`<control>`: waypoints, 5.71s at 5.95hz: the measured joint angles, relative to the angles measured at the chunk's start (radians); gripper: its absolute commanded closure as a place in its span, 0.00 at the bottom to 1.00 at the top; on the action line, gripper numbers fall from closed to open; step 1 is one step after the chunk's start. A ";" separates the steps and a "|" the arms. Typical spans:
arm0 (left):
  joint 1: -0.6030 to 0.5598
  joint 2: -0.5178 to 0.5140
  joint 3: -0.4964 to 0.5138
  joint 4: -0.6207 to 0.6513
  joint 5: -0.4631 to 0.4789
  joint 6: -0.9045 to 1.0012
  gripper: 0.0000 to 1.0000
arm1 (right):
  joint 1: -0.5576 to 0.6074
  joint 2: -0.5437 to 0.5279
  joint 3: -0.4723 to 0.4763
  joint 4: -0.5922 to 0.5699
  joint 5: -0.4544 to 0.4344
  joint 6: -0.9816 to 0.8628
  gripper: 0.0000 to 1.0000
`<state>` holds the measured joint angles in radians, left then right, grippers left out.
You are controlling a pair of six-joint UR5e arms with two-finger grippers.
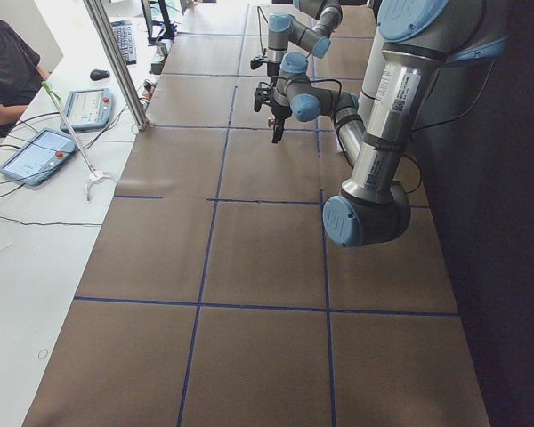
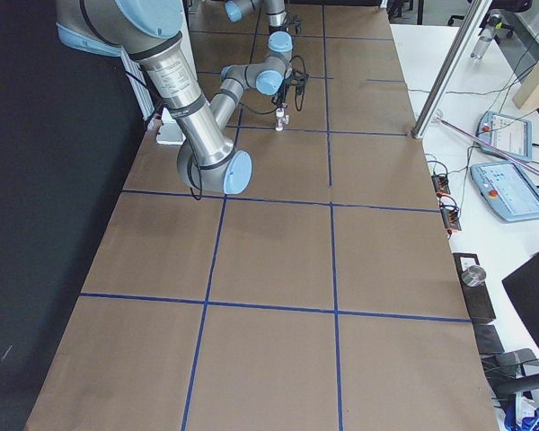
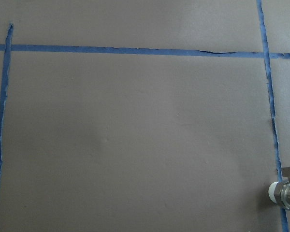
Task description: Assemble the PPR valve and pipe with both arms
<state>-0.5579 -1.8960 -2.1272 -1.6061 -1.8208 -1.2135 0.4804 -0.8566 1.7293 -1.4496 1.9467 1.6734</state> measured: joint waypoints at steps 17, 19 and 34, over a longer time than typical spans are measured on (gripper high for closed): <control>-0.470 0.297 0.067 0.002 -0.416 0.718 0.00 | 0.534 -0.746 0.398 0.017 0.293 -0.748 0.00; -0.745 0.308 0.208 0.013 -0.553 1.054 0.00 | 0.778 -0.844 0.276 -0.014 0.365 -1.215 0.00; -0.908 0.359 0.333 0.032 -0.558 1.299 0.00 | 1.006 -0.797 0.008 -0.153 0.439 -1.788 0.00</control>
<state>-1.4660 -1.5365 -1.7940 -1.5745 -2.3791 0.0855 1.4863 -1.6540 1.7374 -1.6026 2.3858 -0.1142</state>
